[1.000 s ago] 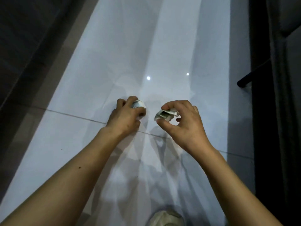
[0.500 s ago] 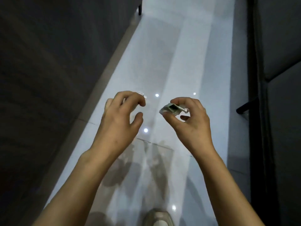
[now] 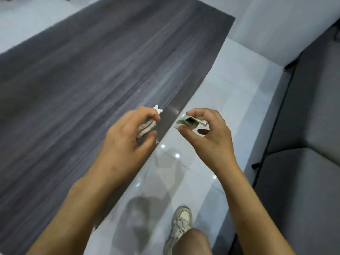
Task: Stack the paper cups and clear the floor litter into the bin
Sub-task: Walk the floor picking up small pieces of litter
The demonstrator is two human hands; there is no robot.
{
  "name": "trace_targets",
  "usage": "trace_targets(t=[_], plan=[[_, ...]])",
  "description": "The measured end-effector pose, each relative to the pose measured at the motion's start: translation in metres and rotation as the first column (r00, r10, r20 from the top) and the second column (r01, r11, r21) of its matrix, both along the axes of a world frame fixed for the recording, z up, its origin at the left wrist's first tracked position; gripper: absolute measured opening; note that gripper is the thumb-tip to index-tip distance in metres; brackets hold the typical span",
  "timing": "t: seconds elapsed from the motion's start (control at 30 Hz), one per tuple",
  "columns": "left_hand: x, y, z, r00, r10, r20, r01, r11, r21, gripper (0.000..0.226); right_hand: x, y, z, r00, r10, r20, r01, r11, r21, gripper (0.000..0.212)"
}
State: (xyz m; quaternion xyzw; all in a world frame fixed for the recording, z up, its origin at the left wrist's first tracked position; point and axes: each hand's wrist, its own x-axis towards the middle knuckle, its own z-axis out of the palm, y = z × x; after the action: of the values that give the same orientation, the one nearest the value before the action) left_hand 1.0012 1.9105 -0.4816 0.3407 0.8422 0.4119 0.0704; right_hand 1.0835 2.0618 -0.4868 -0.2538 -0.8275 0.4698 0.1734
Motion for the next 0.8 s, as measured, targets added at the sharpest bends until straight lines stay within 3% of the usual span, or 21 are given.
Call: trace_targets(t=[0.17,0.3,0.6,0.8], plan=[[-0.02,-0.038,0.108,0.995,0.095,-0.031,-0.094,0.995,0.042,0.027,-0.022,-0.035,0.102,0.98,0.199,0.028,-0.2,0.976,0.08,0.028],[-0.032,-0.085,0.178,0.974,0.22,-0.06,-0.216,0.974,0.061,0.027,-0.045,-0.065,0.173,0.935,0.35,0.052,-0.352,0.935,0.041,0.031],[0.018,-0.229,0.291,0.826,0.563,-0.009,-0.561,0.825,0.07,0.036,-0.07,-0.192,0.295,0.701,0.712,0.032,-0.712,0.698,0.076,0.026],[0.062,-0.321,0.327,0.74,0.672,-0.001,-0.668,0.735,0.119,0.037,-0.07,-0.294,0.337,0.564,0.825,0.022,-0.822,0.559,0.106,0.024]])
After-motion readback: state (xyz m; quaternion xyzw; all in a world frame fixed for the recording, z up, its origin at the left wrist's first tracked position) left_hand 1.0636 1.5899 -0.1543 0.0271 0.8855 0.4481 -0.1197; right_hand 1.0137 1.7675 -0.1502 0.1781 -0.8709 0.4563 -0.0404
